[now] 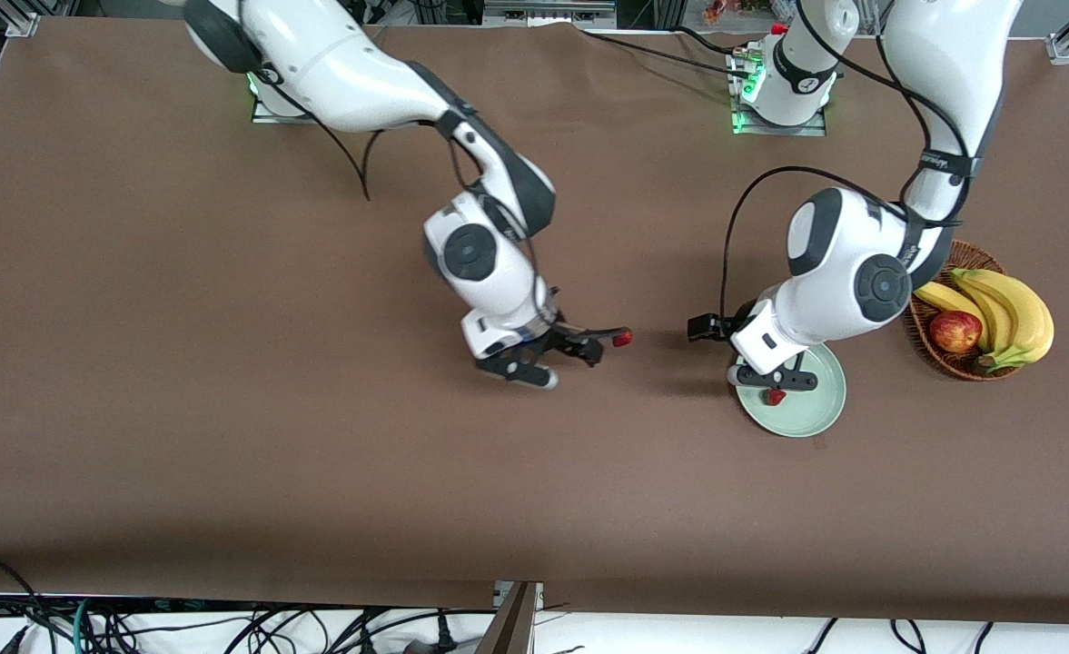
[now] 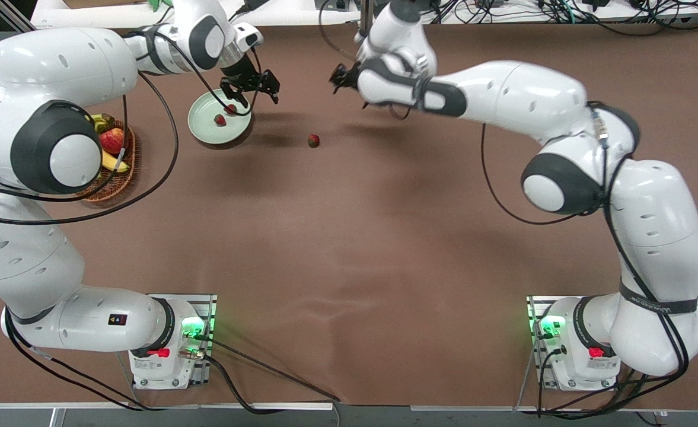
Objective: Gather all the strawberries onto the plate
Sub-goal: 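Set the last strawberry mid-table with the right gripper while the left gripper approaches, then grasp the strawberry with the left gripper while the right gripper retracts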
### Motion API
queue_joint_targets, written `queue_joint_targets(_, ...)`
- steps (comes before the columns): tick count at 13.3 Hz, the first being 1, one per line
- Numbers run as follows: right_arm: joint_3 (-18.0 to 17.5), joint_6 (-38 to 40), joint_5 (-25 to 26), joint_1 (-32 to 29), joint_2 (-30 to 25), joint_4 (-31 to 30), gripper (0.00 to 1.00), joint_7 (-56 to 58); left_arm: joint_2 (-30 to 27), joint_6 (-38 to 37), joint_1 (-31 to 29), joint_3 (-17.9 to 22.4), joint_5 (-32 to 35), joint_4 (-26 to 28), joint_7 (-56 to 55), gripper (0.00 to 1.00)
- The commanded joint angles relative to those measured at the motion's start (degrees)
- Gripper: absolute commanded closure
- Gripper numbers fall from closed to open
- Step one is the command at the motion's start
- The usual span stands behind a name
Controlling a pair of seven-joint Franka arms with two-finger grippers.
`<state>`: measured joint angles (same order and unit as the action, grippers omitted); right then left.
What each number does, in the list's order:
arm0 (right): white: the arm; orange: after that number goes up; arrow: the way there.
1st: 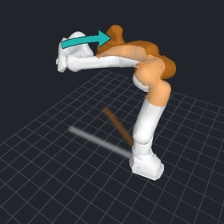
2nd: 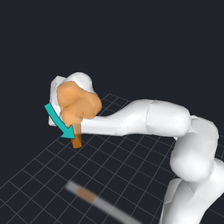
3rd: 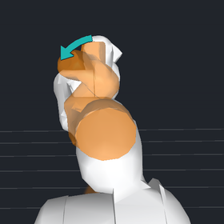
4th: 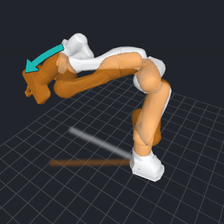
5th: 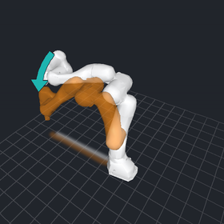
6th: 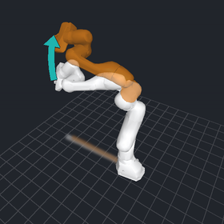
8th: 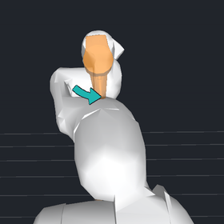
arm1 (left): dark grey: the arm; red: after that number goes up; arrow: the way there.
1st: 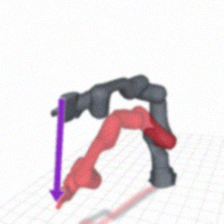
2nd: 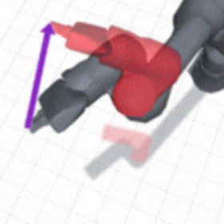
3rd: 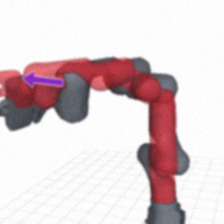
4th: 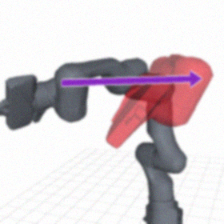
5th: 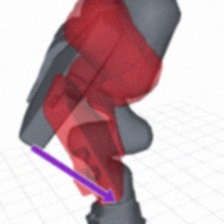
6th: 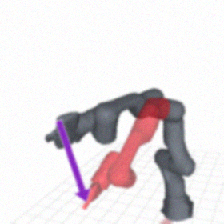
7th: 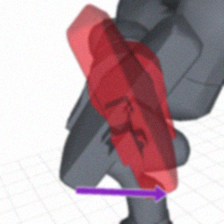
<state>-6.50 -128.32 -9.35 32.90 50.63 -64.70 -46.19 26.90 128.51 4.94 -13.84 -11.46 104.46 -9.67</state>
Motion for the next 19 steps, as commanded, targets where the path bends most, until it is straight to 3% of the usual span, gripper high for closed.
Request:
queue_joint_targets(1,-0.7,12.1,0.3,-6.0,-5.1,-2.0,0.00,12.5,5.2,11.4,6.7,0.4,-0.4,-0.2,-9.4,0.02)
queue_joint_targets(3,0.5,20.1,0.4,-10.1,-8.1,-2.2,0.00,21.1,8.4,17.9,11.0,0.9,-0.1,-0.2,-14.9,0.09)
queue_joint_targets(6,0.9,27.6,1.8,-17.8,-12.0,-3.6,0.00,29.6,11.0,20.2,12.2,1.4,1.6,-0.4,-15.1,0.14)
queue_joint_targets(9,0.9,34.0,8.4,-24.4,-18.6,-7.3,0.00,41.8,11.1,19.9,13.1,1.4,2.9,1.0,-15.8,0.19)
queue_joint_targets(10,0.8,35.7,9.7,-26.8,-20.9,-8.1,0.00,46.3,11.0,19.7,13.1,1.4,2.9,1.2,-15.8,0.24)
queue_joint_targets(11,0.8,37.7,10.0,-28.6,-23.2,-8.5,0.00,48.5,11.1,19.5,13.2,1.4,2.9,1.2,-15.9,0.35)
queue_joint_targets(15,0.9,45.5,11.1,-31.1,-35.2,-12.2,0.00,48.4,11.0,14.5,14.0,1.6,5.1,1.4,-16.4,0.48)
queue_joint_targets(19,0.9,48.6,11.0,-31.3,-45.8,-18.4,0.00,48.9,10.7,12.8,13.5,1.6,7.7,0.8,-18.6,0.89)
